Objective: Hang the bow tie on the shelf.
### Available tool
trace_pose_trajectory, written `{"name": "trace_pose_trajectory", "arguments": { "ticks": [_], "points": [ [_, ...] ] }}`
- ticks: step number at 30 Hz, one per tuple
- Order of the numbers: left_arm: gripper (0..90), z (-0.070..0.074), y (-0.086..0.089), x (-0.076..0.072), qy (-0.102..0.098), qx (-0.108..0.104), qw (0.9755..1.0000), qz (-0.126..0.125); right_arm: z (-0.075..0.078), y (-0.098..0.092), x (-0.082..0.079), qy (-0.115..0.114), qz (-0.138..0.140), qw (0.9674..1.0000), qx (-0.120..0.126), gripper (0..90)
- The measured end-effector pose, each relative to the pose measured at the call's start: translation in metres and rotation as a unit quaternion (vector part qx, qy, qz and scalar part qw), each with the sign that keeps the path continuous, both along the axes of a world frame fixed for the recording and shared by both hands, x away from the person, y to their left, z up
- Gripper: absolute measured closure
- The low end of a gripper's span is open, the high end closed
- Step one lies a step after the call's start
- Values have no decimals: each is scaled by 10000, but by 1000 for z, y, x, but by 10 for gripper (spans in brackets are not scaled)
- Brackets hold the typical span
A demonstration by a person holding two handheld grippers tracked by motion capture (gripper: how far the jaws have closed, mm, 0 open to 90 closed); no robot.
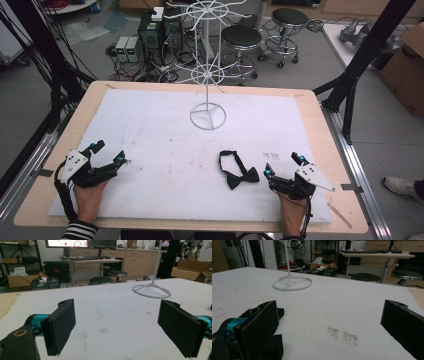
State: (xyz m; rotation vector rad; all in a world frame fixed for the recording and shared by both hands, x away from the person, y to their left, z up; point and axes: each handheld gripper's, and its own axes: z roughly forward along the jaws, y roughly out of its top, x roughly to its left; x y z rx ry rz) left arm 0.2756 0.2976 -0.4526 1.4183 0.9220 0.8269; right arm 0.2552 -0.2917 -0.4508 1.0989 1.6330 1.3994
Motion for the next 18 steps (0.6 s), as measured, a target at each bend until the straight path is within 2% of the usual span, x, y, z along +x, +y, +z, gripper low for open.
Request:
{"name": "trace_pose_trajectory", "arguments": {
  "ticks": [8,18],
  "points": [
    [152,0,0,0,-3,0,10000,-4,0,1,1,46,35,10000,-34,5],
    [152,0,0,0,-4,22,10000,-14,0,0,0,-50,59,9999,-64,5]
  ]
}}
